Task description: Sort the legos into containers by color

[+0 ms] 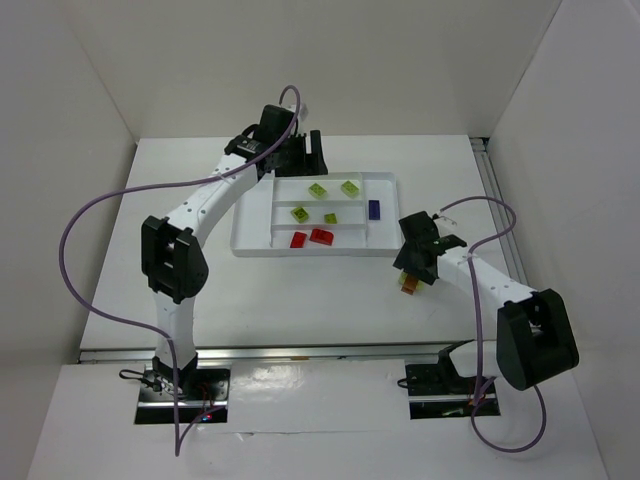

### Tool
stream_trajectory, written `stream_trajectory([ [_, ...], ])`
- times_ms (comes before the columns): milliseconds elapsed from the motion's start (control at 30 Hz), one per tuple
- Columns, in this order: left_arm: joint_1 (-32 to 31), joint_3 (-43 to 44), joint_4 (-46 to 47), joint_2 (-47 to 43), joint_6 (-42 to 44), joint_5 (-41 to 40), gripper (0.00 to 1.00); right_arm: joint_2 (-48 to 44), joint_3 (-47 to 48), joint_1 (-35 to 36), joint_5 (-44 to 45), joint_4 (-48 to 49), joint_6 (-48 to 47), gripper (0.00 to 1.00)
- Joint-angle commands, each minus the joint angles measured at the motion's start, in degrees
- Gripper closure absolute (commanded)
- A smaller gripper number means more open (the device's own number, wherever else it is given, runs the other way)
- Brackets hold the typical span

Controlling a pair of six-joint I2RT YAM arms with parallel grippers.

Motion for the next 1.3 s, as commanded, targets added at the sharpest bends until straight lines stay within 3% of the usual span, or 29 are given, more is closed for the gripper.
stream_trajectory([
  [0, 0.2, 0.4, 0.3, -0.1, 1.2, 0.0, 0.14, 0.0, -0.8, -0.2, 1.1, 1.4, 0.0, 0.38],
  [133, 0.2, 0.4, 0.3, 0.4, 1.2, 0.0, 0.14, 0.5, -1.3, -0.2, 1.1, 1.4, -0.6, 0.51],
  [433, 0.2, 0.4, 0.3, 1.0, 1.2, 0.5, 0.15, 1.0, -1.8, -0.2, 0.5, 2.5, -1.1, 0.52],
  [567, 0.2, 0.4, 0.3, 1.0, 1.2, 0.5, 0.15, 1.0, -2.4, -0.2, -0.1, 3.1, -1.6, 0.65],
  [600, 0.2, 0.4, 0.3, 1.0, 1.2, 0.5, 0.15, 1.0, -2.4, -0.2, -0.1, 3.1, -1.6, 0.74],
  [700, -0.3, -0.2, -0.2, 1.0, 2.5, 1.7, 0.15, -1.3, -1.0, -0.2, -1.2, 1.3, -1.6, 0.78],
  [767, -0.9, -2.1, -0.2, -0.3, 3.9, 7.4, 0.15, -3.4, 0.0, -0.2, -2.7, 0.6, -2.5, 0.79],
  [933, -0.9, -16.3, 3.8, -5.4, 8.9, 23.9, 0.15, -11.4, 1.8, -0.2, -15.3, 3.2, -7.9, 0.79],
  [1033, -0.9, -23.9, 7.8, -10.3, 12.1, 27.0, 0.15, -12.7, 4.4, -0.2, -22.0, 2.8, -10.1, 0.79],
  [1133, -0.9, -27.1, 9.3, -12.2, 15.2, 32.2, 0.17, -12.7, 8.0, -0.2, -25.1, 1.1, -11.8, 0.79],
  [1267, -0.9, -32.4, 16.2, -15.6, 16.1, 46.9, 0.17, -14.0, 9.9, -1.4, -34.1, 3.3, -12.3, 0.79],
])
